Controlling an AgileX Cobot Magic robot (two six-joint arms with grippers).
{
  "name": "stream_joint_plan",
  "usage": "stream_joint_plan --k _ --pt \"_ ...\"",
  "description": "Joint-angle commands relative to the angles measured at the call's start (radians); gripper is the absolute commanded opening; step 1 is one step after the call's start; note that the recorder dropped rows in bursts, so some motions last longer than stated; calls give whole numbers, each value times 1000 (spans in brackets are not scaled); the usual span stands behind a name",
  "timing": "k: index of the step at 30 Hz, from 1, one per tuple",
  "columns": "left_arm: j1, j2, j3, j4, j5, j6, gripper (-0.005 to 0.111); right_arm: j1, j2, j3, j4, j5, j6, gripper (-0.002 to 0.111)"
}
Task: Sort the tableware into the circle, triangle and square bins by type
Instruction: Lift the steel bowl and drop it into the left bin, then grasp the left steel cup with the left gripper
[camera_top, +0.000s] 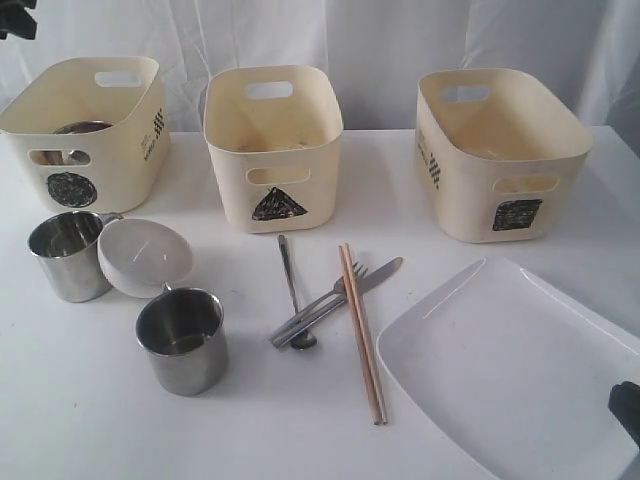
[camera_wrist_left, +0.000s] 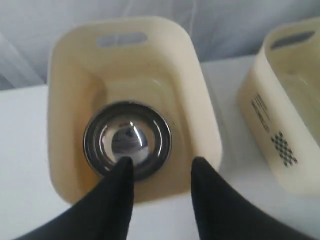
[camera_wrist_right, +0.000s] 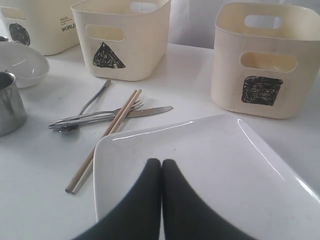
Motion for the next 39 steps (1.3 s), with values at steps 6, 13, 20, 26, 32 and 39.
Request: stream_joint_plan --k 6,13,20,26,32,39 --pt "-5 -149 237 44 248 -1 49 2 -3 4 2 -10 -1 0" --pt "-5 -166 484 76 224 -1 52 2 -3 4 2 -10 -1 0" --pt "-5 -164 603 63 38 7 62 2 -3 4 2 -10 -1 0" --pt "-5 -106 619 47 -24 30 62 2 -3 4 2 -10 -1 0" --pt "-23 -33 619 37 -73 48 62 2 -3 4 2 -10 -1 0" --pt "-23 35 619 32 -106 53 61 2 -3 4 2 -10 -1 0"
